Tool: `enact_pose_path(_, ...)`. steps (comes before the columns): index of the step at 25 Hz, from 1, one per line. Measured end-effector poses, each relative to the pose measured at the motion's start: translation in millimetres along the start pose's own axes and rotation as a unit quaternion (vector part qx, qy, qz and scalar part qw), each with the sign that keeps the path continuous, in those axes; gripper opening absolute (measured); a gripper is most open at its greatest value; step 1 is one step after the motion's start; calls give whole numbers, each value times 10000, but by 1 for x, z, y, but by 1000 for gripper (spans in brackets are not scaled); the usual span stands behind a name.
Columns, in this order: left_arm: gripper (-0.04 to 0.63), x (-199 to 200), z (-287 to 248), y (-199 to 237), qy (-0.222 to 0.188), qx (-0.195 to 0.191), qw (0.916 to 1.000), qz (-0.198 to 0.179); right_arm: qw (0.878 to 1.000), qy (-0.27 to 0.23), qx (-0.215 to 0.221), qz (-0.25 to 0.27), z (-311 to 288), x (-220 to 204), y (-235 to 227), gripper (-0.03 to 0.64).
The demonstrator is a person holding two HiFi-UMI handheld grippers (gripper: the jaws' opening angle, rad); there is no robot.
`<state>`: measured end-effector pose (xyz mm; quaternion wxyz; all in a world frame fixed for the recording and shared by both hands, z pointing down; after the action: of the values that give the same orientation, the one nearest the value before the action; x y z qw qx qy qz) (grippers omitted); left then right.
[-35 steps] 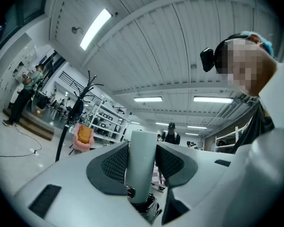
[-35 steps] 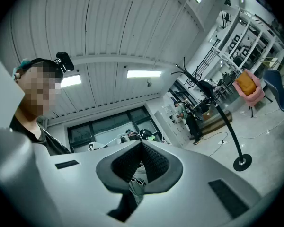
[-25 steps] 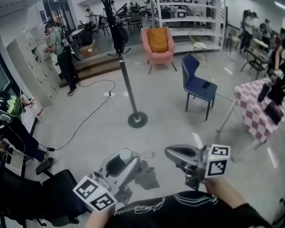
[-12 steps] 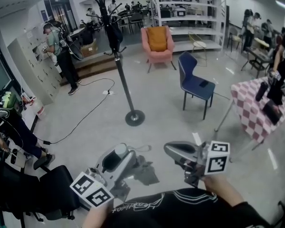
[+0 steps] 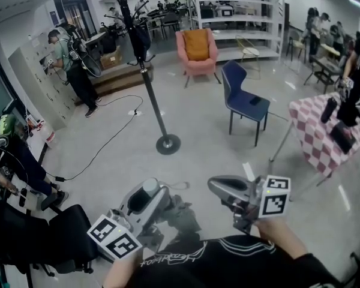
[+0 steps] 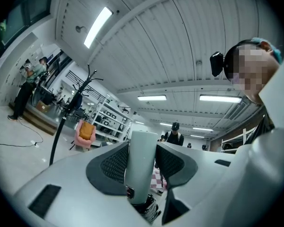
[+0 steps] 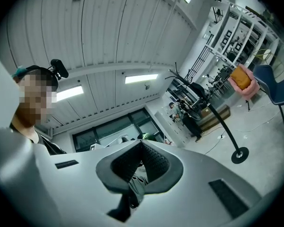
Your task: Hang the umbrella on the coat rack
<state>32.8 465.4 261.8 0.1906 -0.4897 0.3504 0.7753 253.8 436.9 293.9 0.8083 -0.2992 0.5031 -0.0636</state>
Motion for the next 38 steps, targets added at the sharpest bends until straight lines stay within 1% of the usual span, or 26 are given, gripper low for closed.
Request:
enact_pose_path(6,170,-4,-13,20,60,60,10000,28,9999,-2,-128,-93,-6,1,-19,14)
enact_pose_path(11,172,-3,-32,55,24,89,9999,125,9997,-57,-214,-75,-22,10,-45,14)
enact_pose_path(14,172,-2,-46,82,9,101,9998,164,9996,-58,-255,-146,-39,15,-70,12)
enact_pose_path(17,172,1,-62,117,12,128,9997,223,9994,8,-294,-190,-64,19,-101,12)
enact_pose_path(21,173,7,-85,170,19,164,9995,272,9992,28,-243,-326,-106,26,-148,12)
enact_pose_path(26,176,18,-117,245,206,303,9988,310,9974,147,-398,-578,-163,33,-213,12)
enact_pose_path(28,176,26,-129,275,227,285,9991,239,9966,192,-482,-648,-188,38,-239,12)
enact_pose_path(33,176,45,-159,343,98,87,9999,-47,9955,356,-629,-608,-244,48,-304,14)
enact_pose_path(36,176,53,-172,376,75,17,9999,-149,9950,417,-683,-591,-271,51,-329,14)
enact_pose_path(38,176,55,-177,395,77,-11,9999,-124,9951,418,-643,-618,-284,50,-340,14)
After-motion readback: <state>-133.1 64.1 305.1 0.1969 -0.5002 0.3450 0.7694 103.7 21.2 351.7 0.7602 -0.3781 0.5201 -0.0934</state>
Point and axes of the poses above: the fingertips, and each gripper's own axes: z backward along the fingers, y to its left, x out of its top, the point moved 6 cm from there along z, backward along the fingers, and after that the axes turned 11 degrees about -y, right-handed, at the moved point
